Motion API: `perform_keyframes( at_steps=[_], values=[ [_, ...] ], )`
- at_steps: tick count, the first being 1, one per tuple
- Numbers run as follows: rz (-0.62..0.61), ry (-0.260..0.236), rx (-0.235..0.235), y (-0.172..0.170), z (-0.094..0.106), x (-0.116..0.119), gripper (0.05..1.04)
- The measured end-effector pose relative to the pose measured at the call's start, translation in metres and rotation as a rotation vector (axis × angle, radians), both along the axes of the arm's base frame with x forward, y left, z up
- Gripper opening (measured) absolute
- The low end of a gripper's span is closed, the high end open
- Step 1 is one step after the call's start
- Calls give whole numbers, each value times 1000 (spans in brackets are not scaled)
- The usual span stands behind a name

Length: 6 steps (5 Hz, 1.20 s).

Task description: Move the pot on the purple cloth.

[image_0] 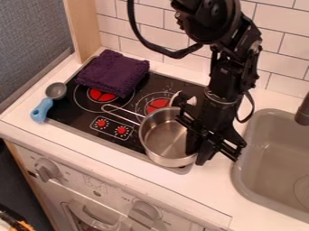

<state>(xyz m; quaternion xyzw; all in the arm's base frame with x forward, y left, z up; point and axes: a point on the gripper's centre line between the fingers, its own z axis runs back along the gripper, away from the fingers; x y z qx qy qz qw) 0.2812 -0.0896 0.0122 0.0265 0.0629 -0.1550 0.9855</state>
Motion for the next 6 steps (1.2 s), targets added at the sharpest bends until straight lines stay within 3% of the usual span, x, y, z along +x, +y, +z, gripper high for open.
perform_keyframes(
  at_steps=[1,2,3,4,5,6],
  values=[
    [2,-1,22,0,0,-1,95],
    [12,-5,69,0,2,-3,86],
    [73,-76,121,-10,26,-8,84],
    [206,-169,134,-10,67,-11,84],
    [299,-205,120,7,85,3,84],
    [410,-237,93,47,89,27,84]
  ],
)
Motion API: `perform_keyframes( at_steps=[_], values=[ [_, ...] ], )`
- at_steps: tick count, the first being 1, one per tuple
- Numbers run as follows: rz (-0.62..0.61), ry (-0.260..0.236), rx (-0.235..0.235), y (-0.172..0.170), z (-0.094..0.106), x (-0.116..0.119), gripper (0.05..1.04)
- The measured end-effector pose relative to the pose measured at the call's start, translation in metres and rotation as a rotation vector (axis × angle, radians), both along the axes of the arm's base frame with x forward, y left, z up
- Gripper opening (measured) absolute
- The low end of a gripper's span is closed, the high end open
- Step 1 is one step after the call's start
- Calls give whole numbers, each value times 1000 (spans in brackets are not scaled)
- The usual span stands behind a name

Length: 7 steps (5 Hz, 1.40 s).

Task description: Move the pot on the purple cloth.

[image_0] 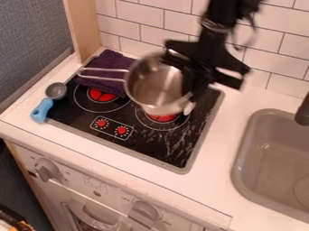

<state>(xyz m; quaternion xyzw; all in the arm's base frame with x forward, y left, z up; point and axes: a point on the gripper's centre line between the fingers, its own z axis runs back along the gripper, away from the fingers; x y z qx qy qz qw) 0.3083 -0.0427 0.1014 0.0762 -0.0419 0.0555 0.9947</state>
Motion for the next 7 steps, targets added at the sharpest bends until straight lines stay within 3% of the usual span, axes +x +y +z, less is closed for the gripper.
perform_keyframes(
  at_steps=[1,2,4,5,7],
  values=[
    [90,-4,-48,40,-14,26,84],
    [145,-9,-45,70,-18,48,84],
    [187,28,-27,102,-27,84,84],
    [166,54,-11,108,-33,94,84],
    [175,86,-20,126,-41,90,84]
  ],
)
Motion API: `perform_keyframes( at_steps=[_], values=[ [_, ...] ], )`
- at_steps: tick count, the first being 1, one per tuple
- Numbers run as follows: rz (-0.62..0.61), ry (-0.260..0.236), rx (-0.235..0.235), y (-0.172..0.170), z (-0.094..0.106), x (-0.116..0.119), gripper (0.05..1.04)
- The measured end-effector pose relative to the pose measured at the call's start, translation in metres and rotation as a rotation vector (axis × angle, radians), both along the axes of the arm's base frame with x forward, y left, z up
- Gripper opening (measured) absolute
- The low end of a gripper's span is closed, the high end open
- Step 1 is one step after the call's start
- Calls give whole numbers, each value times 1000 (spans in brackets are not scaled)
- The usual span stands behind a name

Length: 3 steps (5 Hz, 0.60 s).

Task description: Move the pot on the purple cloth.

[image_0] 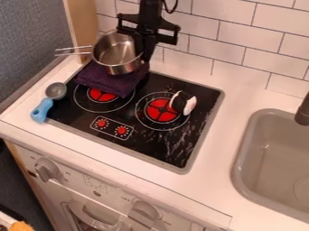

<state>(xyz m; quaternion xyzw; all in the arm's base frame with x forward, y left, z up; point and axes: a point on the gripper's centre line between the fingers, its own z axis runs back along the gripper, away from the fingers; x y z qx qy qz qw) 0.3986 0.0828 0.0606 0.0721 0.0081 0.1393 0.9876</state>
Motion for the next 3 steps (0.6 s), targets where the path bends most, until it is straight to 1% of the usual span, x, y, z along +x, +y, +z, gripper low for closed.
perform_keyframes(
  at_steps=[1,2,3],
  values=[
    [3,-5,-13,-1,-2,-1,129],
    [-9,9,-24,-2,-10,-6,300],
    [-42,-49,-21,-4,10,-9,612]
  ],
)
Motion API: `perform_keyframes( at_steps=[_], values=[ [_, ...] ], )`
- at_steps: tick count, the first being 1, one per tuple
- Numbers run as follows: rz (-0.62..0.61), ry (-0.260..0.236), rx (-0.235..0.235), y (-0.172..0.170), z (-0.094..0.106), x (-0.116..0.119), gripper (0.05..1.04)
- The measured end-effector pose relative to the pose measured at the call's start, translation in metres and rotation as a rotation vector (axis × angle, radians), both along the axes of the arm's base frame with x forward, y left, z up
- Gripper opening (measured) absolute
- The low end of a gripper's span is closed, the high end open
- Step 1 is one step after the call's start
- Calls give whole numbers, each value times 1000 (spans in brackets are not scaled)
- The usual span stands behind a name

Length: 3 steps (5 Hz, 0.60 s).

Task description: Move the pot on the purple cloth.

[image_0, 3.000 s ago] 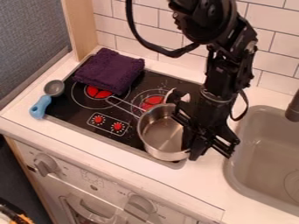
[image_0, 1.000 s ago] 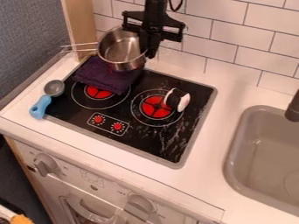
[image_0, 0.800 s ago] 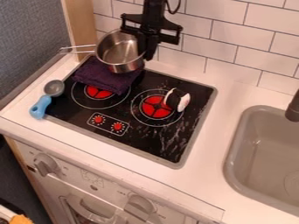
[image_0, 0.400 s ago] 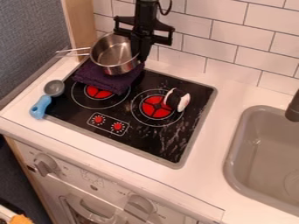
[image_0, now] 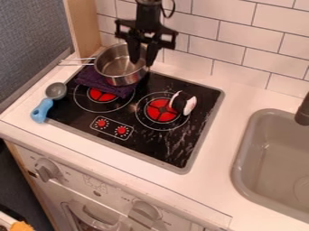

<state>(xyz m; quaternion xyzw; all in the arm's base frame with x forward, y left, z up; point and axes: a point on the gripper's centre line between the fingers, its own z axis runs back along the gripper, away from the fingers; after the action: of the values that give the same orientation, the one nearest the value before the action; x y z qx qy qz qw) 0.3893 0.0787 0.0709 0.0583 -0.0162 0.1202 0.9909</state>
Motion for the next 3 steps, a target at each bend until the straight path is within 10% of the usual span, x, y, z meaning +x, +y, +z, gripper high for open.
perform_keyframes(
  at_steps=[1,3],
  values=[
    [-41,-42,-24,-13,12,-11,884],
    [-189,-107,-85,-56,22,-33,1007]
  ],
)
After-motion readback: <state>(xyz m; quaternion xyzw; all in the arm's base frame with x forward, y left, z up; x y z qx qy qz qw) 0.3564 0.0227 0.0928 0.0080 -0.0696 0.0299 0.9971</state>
